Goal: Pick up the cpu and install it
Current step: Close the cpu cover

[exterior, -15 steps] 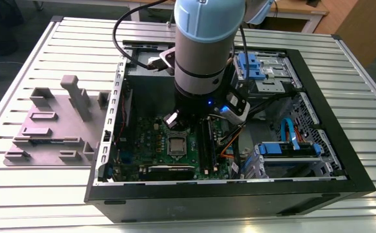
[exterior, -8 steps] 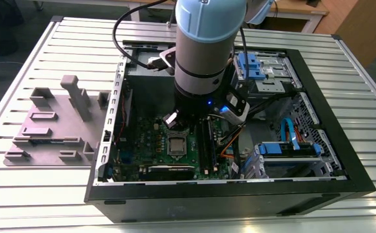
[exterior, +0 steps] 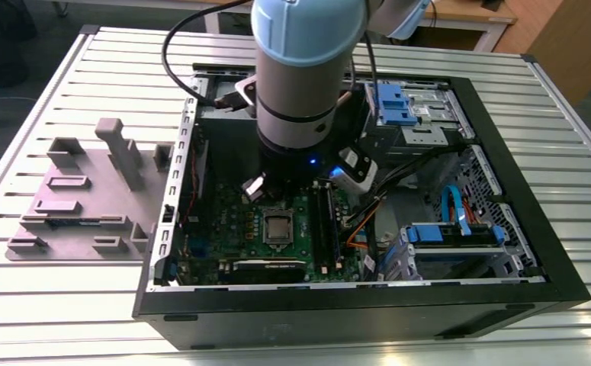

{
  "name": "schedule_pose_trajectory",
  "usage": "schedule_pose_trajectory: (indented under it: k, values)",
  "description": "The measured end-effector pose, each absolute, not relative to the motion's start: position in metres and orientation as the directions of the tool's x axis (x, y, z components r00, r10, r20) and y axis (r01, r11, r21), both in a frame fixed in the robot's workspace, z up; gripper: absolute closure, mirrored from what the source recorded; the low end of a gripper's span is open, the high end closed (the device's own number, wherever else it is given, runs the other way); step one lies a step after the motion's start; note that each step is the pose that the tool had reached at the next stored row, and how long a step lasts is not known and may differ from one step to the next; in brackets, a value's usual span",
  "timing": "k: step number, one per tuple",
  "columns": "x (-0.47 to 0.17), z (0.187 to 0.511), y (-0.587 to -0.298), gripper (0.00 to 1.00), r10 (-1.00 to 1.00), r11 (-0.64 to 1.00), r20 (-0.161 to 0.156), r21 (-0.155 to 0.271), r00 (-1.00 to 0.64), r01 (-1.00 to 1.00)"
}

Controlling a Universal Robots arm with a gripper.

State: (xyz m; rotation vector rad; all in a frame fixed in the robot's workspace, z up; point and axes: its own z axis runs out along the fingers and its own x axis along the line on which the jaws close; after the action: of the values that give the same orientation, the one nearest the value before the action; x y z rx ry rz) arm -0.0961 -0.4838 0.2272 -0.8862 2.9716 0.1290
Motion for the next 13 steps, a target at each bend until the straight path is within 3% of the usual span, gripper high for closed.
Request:
schedule_pose_trajectory:
  k: [13]
  values:
    - [-0.103, 0.227, -0.496, 0.89, -0.546, 0.834, -0.055, 0.061, -0.836, -0.548]
